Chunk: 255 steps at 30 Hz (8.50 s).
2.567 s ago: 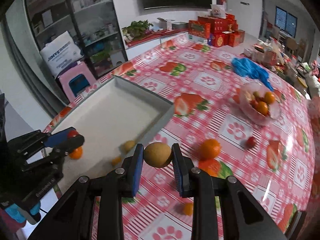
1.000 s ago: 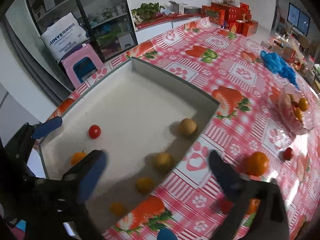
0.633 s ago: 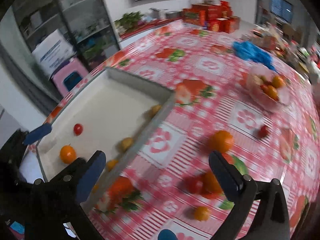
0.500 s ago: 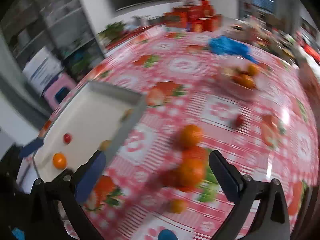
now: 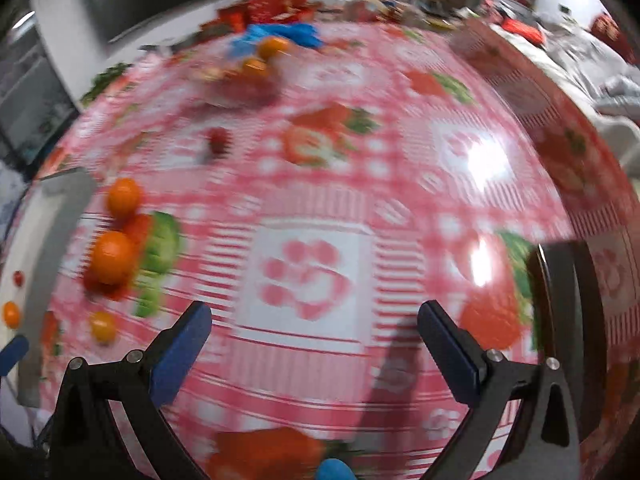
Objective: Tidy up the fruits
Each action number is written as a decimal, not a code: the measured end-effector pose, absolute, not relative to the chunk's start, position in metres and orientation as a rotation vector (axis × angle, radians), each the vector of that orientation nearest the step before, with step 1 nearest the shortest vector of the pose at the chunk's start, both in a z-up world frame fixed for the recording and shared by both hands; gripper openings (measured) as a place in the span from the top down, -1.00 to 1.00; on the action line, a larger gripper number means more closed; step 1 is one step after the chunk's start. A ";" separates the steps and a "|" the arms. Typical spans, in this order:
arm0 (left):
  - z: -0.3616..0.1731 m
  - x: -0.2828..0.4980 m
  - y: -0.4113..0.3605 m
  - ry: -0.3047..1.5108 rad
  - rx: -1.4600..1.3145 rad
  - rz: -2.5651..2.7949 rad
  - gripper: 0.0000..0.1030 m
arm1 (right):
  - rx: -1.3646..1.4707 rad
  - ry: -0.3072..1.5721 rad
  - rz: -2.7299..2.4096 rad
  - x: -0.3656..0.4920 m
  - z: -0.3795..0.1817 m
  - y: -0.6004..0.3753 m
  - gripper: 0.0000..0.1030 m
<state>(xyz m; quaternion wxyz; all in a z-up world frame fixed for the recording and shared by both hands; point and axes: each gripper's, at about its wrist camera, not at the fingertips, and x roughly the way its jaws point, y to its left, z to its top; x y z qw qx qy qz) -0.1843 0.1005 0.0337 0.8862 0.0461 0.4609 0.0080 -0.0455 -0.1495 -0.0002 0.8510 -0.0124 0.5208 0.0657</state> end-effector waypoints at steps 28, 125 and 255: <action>0.012 -0.164 0.063 0.993 0.095 0.112 -1.00 | -0.090 0.996 0.097 -0.051 -0.005 -0.152 -1.00; 0.008 -0.132 0.072 1.029 -0.056 0.038 -0.63 | -0.090 0.998 0.097 -0.052 -0.005 -0.151 -1.00; 0.036 -0.188 0.306 0.825 -0.255 0.248 0.54 | -0.298 1.117 0.749 -0.085 0.037 0.146 0.47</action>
